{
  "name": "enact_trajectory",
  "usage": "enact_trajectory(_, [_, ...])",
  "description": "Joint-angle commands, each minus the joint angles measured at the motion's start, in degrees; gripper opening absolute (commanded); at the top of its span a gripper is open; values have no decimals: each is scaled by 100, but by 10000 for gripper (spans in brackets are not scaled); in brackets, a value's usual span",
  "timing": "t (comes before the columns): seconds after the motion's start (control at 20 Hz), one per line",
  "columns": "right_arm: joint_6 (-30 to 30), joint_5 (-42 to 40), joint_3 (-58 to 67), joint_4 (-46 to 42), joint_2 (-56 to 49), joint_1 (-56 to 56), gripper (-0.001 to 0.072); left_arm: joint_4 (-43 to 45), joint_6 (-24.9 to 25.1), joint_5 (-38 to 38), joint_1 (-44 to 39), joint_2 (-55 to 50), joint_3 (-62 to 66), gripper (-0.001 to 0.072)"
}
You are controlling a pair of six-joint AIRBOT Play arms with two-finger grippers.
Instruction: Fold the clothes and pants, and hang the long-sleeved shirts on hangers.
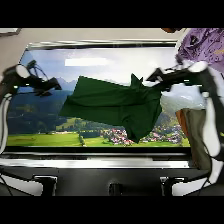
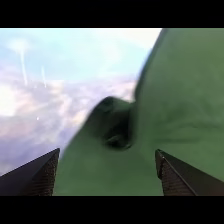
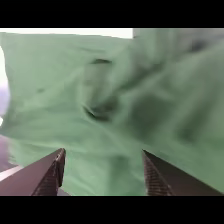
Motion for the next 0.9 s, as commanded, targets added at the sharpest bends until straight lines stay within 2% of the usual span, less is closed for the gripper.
enact_trajectory(0.0, [-601,1043,-798,-496,1014,-1040,551,-4,225,-651,553,619,-385,707])
enact_trajectory(0.2, [-833,953,-3683,101,2337,-1405,539,-4,221,-737,761,1093,-1259,705])
enact_trajectory(0.4, [-1191,212,-6098,713,3213,-1145,512,-2,203,-815,590,1086,-1346,705])
enact_trajectory(0.5, [-1305,-131,-6684,868,3373,-1147,465,-4,203,-800,520,1084,-1346,705])
enact_trajectory(0.85, [-1447,-964,-6929,994,3348,-1145,477,-4,201,-802,472,1084,-1346,705])
